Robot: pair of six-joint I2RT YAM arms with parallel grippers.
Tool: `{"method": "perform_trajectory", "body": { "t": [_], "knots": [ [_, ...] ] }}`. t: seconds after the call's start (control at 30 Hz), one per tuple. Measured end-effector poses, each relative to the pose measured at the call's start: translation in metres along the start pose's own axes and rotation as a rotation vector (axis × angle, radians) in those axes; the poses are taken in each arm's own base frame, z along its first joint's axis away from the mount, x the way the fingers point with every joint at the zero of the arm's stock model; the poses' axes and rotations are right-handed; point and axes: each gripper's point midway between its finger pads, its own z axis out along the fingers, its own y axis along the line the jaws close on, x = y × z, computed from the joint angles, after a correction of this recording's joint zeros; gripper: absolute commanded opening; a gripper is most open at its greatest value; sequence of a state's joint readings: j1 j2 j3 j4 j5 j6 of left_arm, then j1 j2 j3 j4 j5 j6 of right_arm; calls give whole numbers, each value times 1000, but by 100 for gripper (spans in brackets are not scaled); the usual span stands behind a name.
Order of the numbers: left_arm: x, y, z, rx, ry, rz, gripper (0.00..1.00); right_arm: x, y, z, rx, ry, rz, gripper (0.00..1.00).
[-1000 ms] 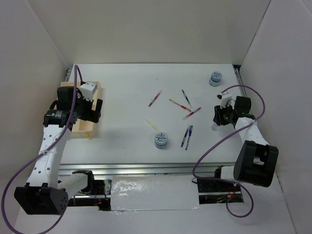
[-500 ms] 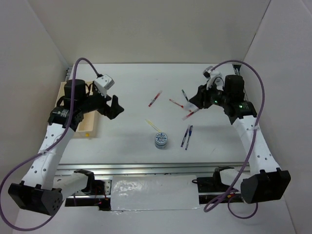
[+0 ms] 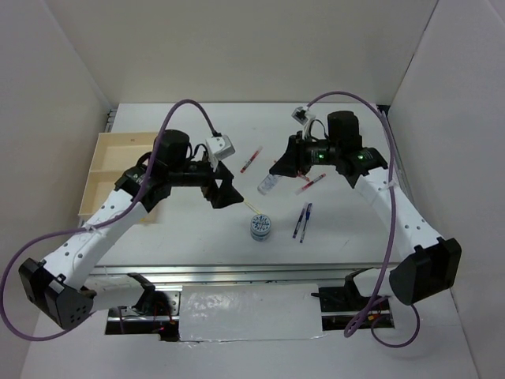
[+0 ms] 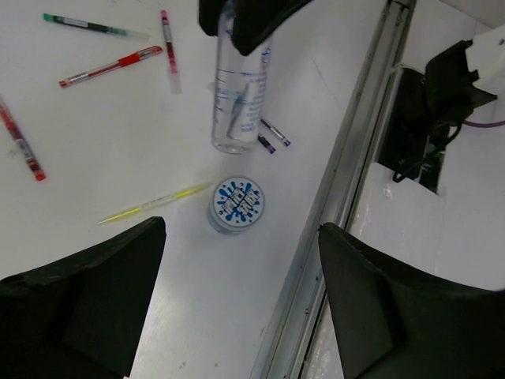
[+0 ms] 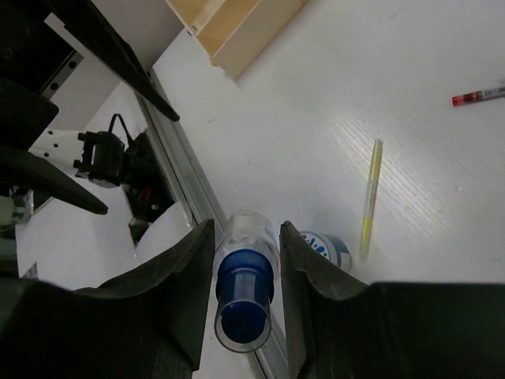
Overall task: Sort the stationery into containers
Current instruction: Pick up the stationery from the center of the board.
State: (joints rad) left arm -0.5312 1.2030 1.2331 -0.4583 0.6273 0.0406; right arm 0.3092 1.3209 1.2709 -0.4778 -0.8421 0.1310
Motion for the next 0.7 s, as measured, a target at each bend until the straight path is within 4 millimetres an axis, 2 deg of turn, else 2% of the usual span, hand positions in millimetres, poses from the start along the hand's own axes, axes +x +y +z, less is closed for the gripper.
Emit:
{"method": "perform_trajectory", "body": {
  "t": [0.13, 0.27, 0.37, 0.47, 0.6, 0.7],
  "knots": [
    [-13, 13, -6, -71, -27, -125, 92, -11, -1, -1, 48, -21, -39, 0],
    [-33, 27, -17, -90, -125, -396, 96, -42, -7, -16, 147, -105, -136, 0],
    [-46, 32, -21, -51, -203, -596, 98, -71, 1, -37, 230, -224, -262, 0],
    [-52, 34, -20, -8, -238, -743, 99, -94, 30, -58, 275, -373, -439, 0],
    [-58, 38, -16, 33, -250, -920, 99, -97, 89, -71, 238, -524, -705, 0],
    [-66, 39, -13, 68, -258, -1073, 99, -98, 117, -70, 219, -605, -861, 0]
  ]
}}
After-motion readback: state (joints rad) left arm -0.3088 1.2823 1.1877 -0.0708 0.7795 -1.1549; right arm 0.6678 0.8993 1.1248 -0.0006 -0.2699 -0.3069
